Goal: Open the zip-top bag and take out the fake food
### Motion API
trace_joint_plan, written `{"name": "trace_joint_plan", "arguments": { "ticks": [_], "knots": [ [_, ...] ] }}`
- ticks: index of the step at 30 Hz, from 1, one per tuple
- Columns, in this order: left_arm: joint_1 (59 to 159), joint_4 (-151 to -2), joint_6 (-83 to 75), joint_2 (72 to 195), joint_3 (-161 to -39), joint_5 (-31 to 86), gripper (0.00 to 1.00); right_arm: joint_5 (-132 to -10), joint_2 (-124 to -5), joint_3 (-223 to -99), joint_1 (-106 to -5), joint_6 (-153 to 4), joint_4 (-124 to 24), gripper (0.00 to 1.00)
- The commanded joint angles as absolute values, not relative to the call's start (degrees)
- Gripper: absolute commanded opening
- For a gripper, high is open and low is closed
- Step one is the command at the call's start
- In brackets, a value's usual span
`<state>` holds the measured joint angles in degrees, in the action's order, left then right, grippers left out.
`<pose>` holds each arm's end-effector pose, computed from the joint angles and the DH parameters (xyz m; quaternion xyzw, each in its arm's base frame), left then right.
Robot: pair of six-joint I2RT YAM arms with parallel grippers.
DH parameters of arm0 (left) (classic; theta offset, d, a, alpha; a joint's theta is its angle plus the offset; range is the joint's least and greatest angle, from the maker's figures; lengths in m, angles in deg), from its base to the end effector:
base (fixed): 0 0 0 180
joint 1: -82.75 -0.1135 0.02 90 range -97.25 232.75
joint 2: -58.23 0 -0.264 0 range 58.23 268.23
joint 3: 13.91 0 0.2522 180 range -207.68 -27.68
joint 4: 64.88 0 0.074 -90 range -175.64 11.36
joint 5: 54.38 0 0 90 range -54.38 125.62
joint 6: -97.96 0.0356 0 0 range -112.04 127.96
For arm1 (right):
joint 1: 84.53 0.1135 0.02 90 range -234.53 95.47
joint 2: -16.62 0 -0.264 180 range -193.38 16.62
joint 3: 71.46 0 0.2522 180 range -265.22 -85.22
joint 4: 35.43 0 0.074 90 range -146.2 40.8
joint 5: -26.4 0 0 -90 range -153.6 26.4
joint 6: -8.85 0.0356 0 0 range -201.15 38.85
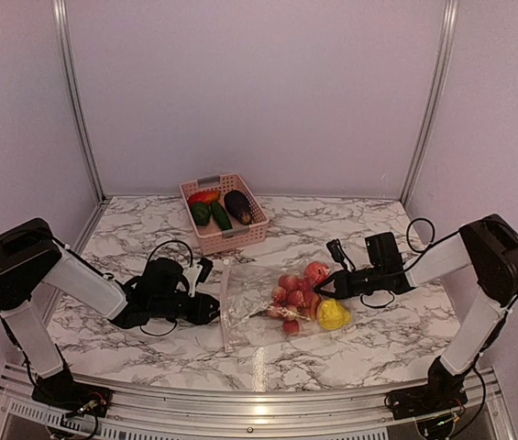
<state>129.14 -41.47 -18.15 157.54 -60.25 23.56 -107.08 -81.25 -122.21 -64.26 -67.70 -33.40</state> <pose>0.2079 -0.2290 0.1190 0.2033 0.8366 -0.3692 0.3500 0.2713 0.1263 0.1195 -0.1923 0.8485 0.4305 0.2403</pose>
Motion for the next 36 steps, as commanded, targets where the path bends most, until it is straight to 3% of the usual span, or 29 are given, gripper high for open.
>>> {"name": "trace_joint_plan", "arguments": {
  "ticks": [1,10,20,28,32,36],
  "knots": [
    [131.57,-36.37,-14.26,159.83,-63.96,21.55,0.29,-107.33,-82.83,-123.97,-63.1,-67.69,-33.74,0.0],
    [135.35,-36.27,-8.14,165.05,-70.09,19.08,0.35,-107.36,-83.79,-124.47,-62.24,-67.18,-33.16,0.0],
    [136.72,-35.69,0.62,172.57,-74.1,16.66,0.52,-107.26,-84.46,-125.23,-61.59,-67.26,-33.45,0.0],
    [137.46,-38.3,7.26,176.21,-75.9,17.09,0.56,-107.28,-84.65,-125.39,-61.62,-67.35,-33.47,0.0],
    [138.41,-42.78,10.66,176.41,-78.37,20.48,0.46,-106.9,-84.51,-125.37,-61.65,-67.73,-33.87,0.0],
    [138.56,-44.22,10.35,172.46,-76.68,22.73,0.21,-105.97,-83.68,-125.31,-61.68,-68.47,-34.76,0.0]
  ]
}}
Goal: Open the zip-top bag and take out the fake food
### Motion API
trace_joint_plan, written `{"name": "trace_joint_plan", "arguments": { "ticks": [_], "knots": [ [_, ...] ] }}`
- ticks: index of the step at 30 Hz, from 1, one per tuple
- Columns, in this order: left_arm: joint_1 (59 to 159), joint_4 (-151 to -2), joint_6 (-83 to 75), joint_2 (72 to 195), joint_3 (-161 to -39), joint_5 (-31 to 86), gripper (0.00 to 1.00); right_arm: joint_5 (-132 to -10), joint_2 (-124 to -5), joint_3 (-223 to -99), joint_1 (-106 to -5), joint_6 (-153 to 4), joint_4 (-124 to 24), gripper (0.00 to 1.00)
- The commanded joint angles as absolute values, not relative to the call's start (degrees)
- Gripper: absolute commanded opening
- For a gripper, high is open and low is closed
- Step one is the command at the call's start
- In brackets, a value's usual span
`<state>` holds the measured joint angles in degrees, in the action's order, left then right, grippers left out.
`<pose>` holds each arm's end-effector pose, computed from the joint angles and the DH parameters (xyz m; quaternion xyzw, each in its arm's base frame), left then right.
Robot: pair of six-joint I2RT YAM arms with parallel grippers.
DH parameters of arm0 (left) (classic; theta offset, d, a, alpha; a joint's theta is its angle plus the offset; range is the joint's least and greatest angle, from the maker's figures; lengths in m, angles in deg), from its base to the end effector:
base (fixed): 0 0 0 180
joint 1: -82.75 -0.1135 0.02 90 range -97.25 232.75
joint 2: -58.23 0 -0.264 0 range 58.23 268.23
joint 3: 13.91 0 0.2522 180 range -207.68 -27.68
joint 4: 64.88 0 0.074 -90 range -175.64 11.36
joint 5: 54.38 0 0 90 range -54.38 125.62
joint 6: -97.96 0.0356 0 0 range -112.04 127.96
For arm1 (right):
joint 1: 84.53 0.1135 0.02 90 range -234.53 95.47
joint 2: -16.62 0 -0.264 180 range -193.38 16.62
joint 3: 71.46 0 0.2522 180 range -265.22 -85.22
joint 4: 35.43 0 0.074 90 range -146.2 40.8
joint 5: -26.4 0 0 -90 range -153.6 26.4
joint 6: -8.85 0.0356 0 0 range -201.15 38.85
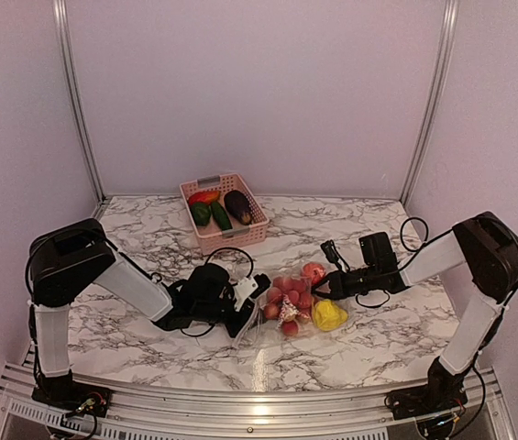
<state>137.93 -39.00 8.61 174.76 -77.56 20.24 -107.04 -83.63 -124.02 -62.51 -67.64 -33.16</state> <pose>0.2130 -0.3228 0.0994 0.4574 0.7139 -0.3386 0.4080 0.2753 0.1377 0.1157 -0.2038 0.8468 0.4336 0.2311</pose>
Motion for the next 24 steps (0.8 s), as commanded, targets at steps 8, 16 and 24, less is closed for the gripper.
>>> {"name": "trace_joint_plan", "arguments": {
  "ticks": [8,16,24],
  "knots": [
    [138.56,-46.74,5.21,160.1,-68.06,26.34,0.0,-105.68,-81.01,-123.86,-63.92,-68.19,-34.19,0.0],
    [138.56,-57.63,1.33,149.72,-64.77,29.41,0.0,-106.22,-78.14,-122.37,-67.34,-68.06,-33.99,0.0],
    [138.56,-59.08,-5.19,134.55,-56.65,32.5,0.0,-106.49,-77.51,-122.03,-68.93,-68.41,-34.26,0.0]
  ]
}}
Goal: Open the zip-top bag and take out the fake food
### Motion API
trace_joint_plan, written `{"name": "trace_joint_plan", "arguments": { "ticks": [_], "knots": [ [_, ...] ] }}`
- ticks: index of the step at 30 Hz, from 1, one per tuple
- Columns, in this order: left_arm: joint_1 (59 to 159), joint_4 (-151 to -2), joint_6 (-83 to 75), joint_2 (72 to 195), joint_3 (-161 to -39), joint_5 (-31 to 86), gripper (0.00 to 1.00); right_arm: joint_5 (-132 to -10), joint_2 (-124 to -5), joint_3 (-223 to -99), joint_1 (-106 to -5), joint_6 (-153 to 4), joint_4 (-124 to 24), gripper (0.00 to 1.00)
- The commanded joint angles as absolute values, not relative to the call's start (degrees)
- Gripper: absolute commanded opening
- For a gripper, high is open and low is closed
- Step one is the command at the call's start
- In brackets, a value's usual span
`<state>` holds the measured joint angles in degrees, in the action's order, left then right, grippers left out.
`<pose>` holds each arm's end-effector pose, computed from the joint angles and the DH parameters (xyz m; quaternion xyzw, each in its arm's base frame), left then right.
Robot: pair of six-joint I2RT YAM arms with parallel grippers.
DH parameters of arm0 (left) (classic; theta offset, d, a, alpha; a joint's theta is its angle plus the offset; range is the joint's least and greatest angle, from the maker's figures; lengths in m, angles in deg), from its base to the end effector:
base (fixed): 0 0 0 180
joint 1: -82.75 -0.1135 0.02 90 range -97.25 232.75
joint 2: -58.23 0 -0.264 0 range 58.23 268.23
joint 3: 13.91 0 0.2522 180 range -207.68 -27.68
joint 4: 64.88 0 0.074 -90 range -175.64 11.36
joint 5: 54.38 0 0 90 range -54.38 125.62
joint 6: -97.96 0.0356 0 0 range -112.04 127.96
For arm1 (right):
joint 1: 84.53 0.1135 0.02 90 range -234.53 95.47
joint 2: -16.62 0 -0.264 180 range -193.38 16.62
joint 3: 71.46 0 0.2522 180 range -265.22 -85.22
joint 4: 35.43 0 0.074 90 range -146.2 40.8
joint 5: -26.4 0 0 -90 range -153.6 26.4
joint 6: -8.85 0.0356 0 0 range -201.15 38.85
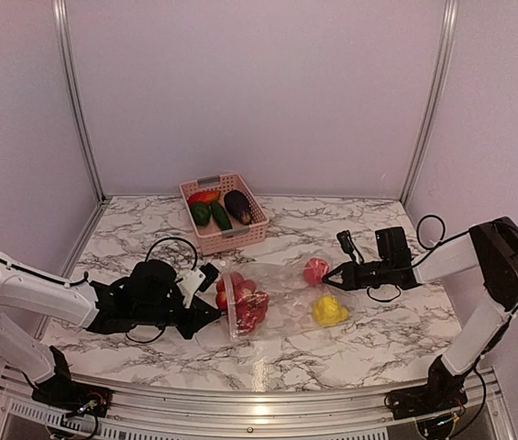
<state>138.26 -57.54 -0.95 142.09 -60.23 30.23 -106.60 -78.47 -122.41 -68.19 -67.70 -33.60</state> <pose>0.1594 -0.2379 0.1673 0.3640 0.7860 -0.2999 0.3996 0.2795 0.1072 0.1335 -0.1696 0.8470 0.4206 0.2773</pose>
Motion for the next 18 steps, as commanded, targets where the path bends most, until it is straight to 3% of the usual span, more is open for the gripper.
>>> {"name": "trace_joint_plan", "arguments": {
  "ticks": [1,10,18],
  "knots": [
    [138.56,-59.31,-5.82,132.41,-56.08,32.75,0.0,-106.49,-77.63,-122.04,-68.97,-68.44,-34.28,0.0],
    [138.11,-67.69,-8.08,114.73,-52.83,39.74,0.0,-106.58,-77.62,-121.92,-68.97,-68.49,-33.99,0.0],
    [133.14,-70.51,-11.2,109.71,-56.12,40.59,0.0,-107.19,-78.21,-121.65,-68.98,-68.32,-33.4,0.0]
  ]
}}
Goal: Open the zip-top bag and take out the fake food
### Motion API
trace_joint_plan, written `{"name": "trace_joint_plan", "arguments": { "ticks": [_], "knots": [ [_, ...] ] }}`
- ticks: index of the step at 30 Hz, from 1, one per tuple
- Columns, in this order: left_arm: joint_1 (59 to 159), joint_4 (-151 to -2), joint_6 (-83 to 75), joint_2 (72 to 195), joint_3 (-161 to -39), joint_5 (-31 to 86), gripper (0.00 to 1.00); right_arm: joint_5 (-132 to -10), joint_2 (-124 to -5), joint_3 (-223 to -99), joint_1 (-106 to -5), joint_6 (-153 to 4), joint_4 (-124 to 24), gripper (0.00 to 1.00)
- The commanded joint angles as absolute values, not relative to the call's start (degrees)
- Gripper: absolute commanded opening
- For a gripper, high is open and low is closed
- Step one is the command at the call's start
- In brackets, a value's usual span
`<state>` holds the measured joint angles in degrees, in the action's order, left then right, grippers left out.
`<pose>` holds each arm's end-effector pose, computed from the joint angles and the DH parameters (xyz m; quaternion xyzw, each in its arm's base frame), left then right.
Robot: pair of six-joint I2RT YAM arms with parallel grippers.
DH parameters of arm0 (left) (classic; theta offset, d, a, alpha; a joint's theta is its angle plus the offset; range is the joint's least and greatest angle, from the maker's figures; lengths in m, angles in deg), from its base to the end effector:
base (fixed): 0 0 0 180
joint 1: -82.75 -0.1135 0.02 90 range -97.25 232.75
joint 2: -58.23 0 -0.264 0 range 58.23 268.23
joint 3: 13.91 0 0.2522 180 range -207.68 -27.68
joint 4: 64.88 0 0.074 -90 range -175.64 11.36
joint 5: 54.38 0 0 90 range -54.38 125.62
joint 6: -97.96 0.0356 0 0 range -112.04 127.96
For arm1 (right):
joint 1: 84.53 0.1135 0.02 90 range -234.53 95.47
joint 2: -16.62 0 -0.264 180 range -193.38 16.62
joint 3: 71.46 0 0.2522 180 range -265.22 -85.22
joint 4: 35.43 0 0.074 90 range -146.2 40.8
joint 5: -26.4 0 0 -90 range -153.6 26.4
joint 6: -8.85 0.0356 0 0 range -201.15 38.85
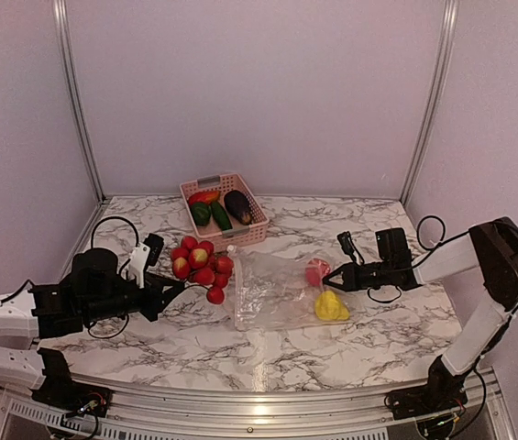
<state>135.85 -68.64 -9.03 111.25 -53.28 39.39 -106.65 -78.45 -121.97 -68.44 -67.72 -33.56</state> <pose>0.1284 -0.1671 0.2321 0.2311 0.7719 -0.3180 0.4996 0.2782 0.1055 0.1317 -0.1670 0.8484 0.4201 0.2753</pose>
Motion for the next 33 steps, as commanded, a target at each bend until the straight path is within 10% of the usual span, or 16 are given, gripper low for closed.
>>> {"name": "trace_joint_plan", "arguments": {
  "ticks": [1,33],
  "knots": [
    [131.68,-70.35,-11.55,109.89,-56.77,39.69,0.0,-107.26,-78.22,-121.62,-68.98,-68.26,-33.32,0.0],
    [111.02,-80.93,-3.5,162.8,-112.88,13.75,0.0,-107.98,-78.09,-121.6,-68.89,-68.23,-33.46,0.0]
  ]
}}
